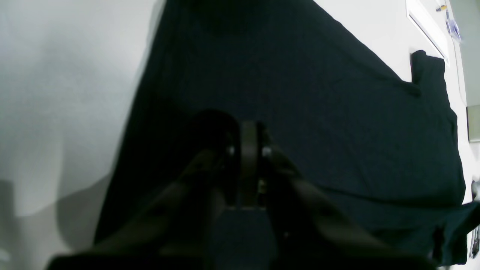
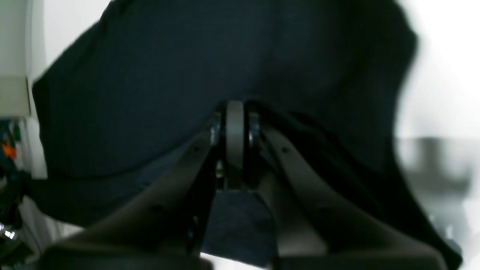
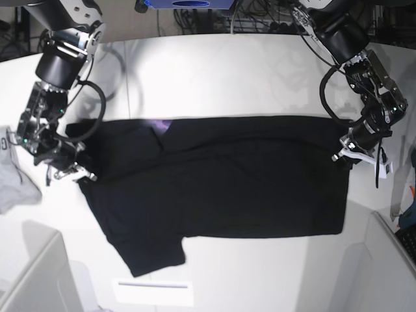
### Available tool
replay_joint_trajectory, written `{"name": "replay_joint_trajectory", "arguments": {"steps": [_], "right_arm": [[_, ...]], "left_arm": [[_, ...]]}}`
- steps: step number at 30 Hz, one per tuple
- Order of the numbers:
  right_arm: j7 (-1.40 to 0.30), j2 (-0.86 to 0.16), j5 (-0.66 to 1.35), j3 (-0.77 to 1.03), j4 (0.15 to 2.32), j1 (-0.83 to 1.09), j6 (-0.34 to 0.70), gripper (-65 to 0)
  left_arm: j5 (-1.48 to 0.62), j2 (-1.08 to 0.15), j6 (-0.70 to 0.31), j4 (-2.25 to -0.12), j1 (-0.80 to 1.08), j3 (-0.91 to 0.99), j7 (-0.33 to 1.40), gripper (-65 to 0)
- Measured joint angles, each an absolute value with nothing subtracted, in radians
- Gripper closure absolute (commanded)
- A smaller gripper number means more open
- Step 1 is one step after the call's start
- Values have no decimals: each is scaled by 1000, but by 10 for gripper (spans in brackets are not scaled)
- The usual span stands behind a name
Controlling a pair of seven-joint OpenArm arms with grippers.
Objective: Fold the T-shirt properly
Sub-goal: 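Lift the shoulders with both grippers and pull them toward the hem, then drag the shirt back with both grippers and release the shoulders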
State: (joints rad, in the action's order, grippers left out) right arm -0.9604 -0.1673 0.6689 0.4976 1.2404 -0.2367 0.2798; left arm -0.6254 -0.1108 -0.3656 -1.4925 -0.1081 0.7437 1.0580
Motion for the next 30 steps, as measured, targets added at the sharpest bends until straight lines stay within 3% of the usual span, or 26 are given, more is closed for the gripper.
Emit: {"name": "replay_joint_trajectory", "arguments": {"steps": [3, 6, 9, 14, 18, 23, 30], "right_arm": [[-960, -165, 733, 525, 1311, -187, 276, -297], [-961, -161, 840, 558, 1398, -133, 279, -305], [-961, -165, 891, 599, 1497, -53, 261, -305], [-931, -107, 989, 681, 1689, 129, 72, -318], [-859, -10, 962, 687, 1795, 266, 63, -371], [-821, 67, 877, 687, 1782, 281, 65, -383], [-750, 75, 855, 699, 1700, 257, 104, -381]], "left_arm": [[-626, -111, -366, -1494, -110, 746, 1058, -293], [-630, -111, -366, -1498, -110, 755, 1056, -438], [-634, -102, -366, -1569, -94, 831, 1063, -513], [-685, -78, -369, -1729, 33, 991, 1066, -518], [-757, -30, -368, -1667, 143, 1026, 1103, -518], [-779, -49, -367, -1528, 98, 1012, 1077, -518], [-785, -74, -366, -1444, 25, 941, 1035, -517]]}}
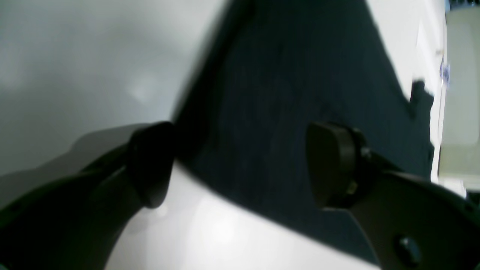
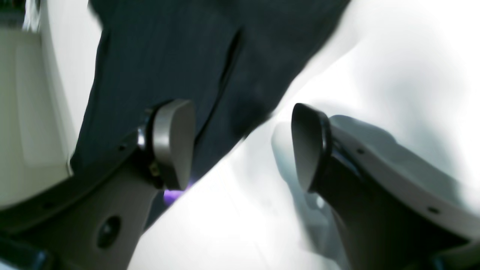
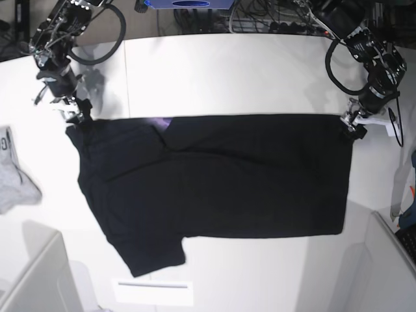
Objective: Fold the T-shirt properly
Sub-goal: 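Drag the shirt back with both grippers and release the shoulders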
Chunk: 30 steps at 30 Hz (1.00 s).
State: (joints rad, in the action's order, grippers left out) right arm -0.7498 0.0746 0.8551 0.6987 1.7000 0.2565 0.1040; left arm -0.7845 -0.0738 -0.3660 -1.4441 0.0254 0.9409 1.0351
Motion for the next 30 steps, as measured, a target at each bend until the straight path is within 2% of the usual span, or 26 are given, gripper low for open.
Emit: {"name": "replay_joint_trajectory", "arguments": {"steps": [8, 21, 23, 24, 28, 30], "right_arm": [[-735, 75, 855, 728, 1560, 183, 105, -380], [-711, 42, 873, 760, 1430, 109, 115, -380], [-704, 41, 884, 760, 1415, 109, 123, -380], [-695, 41, 888, 760, 1410, 109, 124, -380], [-627, 39, 892, 755, 1375, 102, 133, -377], [-625, 29, 899, 754, 1355, 97, 140, -324]], "left_arm": [[-816, -78, -337, -1357, 16, 942, 995, -517], [-828, -77, -339, -1344, 16, 942, 983, -510], [-825, -78, -339, -1340, 16, 942, 982, -448], [-821, -78, -339, -1333, 16, 942, 982, -393], [-817, -78, -336, -1294, 13, 937, 984, -123], [-817, -84, -336, -1275, 14, 903, 986, -7]]}}
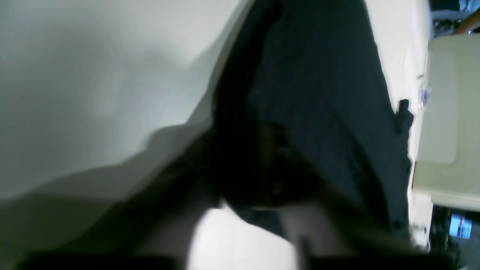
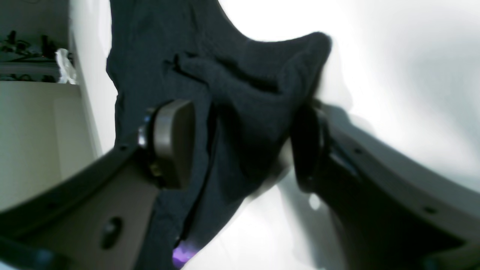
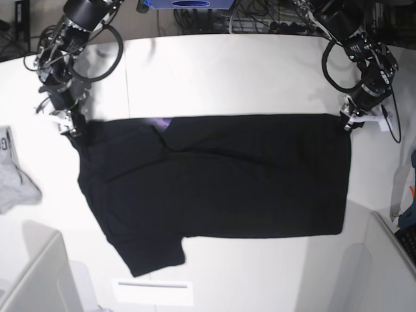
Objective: Fold the T-shirt properly
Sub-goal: 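Drag the shirt back with both grippers and release the shoulders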
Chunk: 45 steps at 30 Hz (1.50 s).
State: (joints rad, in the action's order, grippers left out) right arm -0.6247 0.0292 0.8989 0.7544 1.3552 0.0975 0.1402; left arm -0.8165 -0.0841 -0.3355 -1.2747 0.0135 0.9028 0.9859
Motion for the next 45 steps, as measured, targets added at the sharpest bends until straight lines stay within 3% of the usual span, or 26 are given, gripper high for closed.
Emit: {"name": "replay_joint_trajectory", "arguments": {"steps": [5, 6, 11, 23, 26, 30, 45], "right_arm": [[-629, 9, 867, 752, 1326, 100, 136, -8], [-633, 9, 858, 750, 1327, 100, 136, 0], [-656, 12, 875, 754, 1371, 128, 125, 0], [-874, 22, 855, 759, 1634, 315, 112, 0], [-875, 27, 857, 759, 1689, 383, 112, 0], [-877, 81, 860, 762, 1745, 458, 112, 0], [-865, 98, 863, 788, 1842, 556, 112, 0]], "left_arm": [[-816, -81, -332, -1274, 5, 880, 991, 0], [-816, -81, -332, -1274, 6, 880, 992, 0], [-810, -112, -327, -1300, 25, 875, 1018, 0], [-805, -155, -324, -1584, 295, 883, 1127, 0], [-790, -154, -323, -1618, 361, 885, 1139, 0], [-797, -155, -394, -1635, 402, 883, 1132, 0], [-800, -176, -398, -1634, 468, 905, 1135, 0]]}}
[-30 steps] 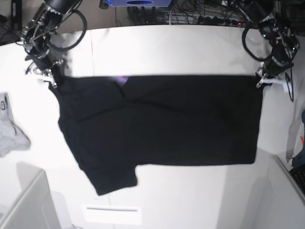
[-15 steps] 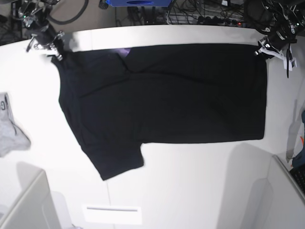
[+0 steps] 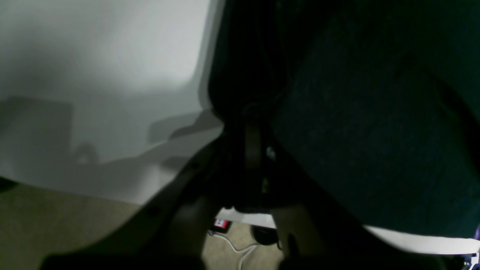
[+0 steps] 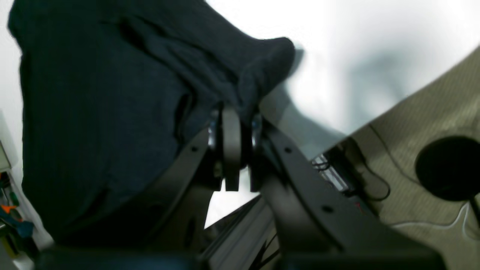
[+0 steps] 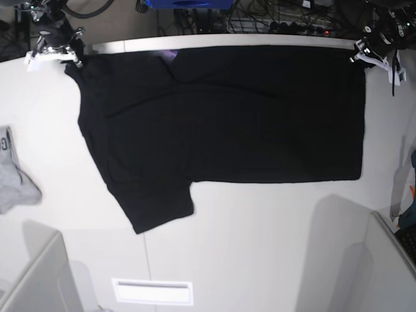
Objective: Fold the T-shirt properly
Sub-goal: 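Drag the shirt back with both grippers and release the shoulders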
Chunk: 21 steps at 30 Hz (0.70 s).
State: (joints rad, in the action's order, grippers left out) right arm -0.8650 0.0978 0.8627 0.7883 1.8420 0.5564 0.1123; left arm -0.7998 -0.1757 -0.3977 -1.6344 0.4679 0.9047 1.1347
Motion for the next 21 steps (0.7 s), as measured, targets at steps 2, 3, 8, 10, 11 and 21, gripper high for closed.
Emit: {"name": "replay_joint_trajectory", "arguments": {"steps": [2, 3, 8, 10, 11, 21], "right_arm": [[-868, 108, 862, 788, 1865, 567, 113, 0], [-868, 114, 863, 788, 1868, 572, 112, 0], [-883, 117, 859, 788, 1865, 582, 113, 0], [-883, 117, 859, 788, 1865, 582, 113, 0], [-883, 117, 859, 788, 1865, 581, 113, 0], [-883, 117, 859, 788, 1865, 580, 112, -81]], "left_arm": [[-802, -179, -398, -1634, 466, 931, 1135, 0], [-802, -179, -398, -1634, 467, 939, 1135, 0], [-802, -194, -398, -1634, 468, 942, 1140, 0], [-801, -191, -398, -1634, 469, 942, 1140, 0], [-801, -191, -398, -1634, 469, 942, 1141, 0], [-798, -192, -398, -1634, 486, 945, 1139, 0]]}}
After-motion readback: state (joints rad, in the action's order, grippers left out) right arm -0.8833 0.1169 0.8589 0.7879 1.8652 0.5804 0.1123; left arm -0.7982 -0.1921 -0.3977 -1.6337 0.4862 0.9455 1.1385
